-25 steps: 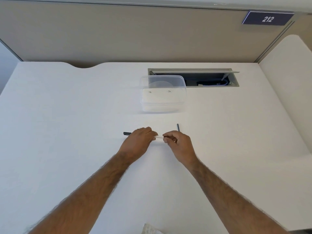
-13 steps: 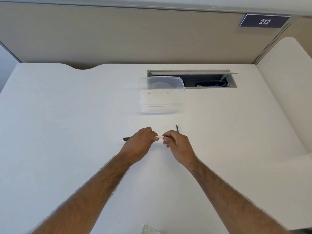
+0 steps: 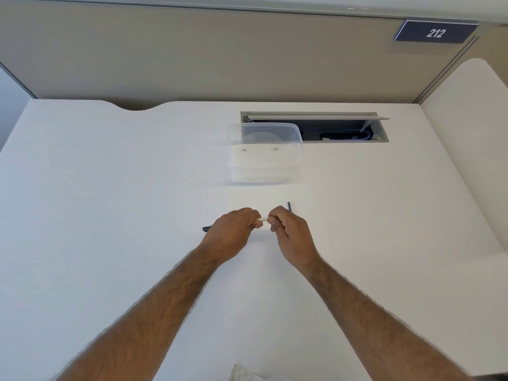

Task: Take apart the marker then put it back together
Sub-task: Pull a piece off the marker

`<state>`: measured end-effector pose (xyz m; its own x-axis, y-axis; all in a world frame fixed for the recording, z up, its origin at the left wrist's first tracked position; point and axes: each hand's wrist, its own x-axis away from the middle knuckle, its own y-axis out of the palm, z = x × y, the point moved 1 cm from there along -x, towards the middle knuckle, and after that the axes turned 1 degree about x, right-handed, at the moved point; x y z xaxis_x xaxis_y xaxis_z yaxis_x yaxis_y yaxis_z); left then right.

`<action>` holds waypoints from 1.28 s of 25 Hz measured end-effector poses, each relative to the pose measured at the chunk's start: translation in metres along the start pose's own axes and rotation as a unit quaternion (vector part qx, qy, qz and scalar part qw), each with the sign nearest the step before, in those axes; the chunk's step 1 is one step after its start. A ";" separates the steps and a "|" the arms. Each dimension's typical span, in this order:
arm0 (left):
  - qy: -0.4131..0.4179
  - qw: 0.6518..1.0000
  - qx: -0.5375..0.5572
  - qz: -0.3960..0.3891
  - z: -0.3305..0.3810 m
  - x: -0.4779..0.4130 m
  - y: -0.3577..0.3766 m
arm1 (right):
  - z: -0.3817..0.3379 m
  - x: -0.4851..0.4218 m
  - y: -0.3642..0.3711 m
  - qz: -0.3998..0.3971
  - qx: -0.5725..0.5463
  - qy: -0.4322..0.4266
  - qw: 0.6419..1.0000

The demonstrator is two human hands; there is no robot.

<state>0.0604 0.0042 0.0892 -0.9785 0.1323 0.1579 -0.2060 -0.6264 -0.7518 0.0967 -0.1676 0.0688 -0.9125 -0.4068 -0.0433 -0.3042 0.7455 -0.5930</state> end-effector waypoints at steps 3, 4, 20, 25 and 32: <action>0.004 1.000 0.005 0.019 -0.002 -0.003 -0.002 | -0.003 0.000 -0.002 0.011 -0.032 0.011 0.999; 0.008 1.000 -0.002 0.024 -0.001 -0.004 -0.003 | -0.005 0.001 -0.003 0.013 -0.053 0.025 0.998; 0.009 0.999 -0.034 0.020 0.008 -0.009 -0.014 | -0.001 0.002 -0.002 -0.013 -0.119 0.114 0.986; 0.019 0.998 -0.044 0.043 0.012 -0.009 -0.013 | -0.003 0.004 -0.001 -0.019 -0.146 0.138 0.979; 0.041 0.994 -0.059 0.078 0.012 -0.008 -0.012 | -0.013 0.002 -0.005 -0.037 -0.218 0.182 0.958</action>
<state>0.0702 0.0011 0.1048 -0.9943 0.1051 -0.0161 -0.0448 -0.5512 -0.8332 0.0932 -0.1653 0.0824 -0.8947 -0.3157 0.3159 -0.3851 0.9036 -0.1875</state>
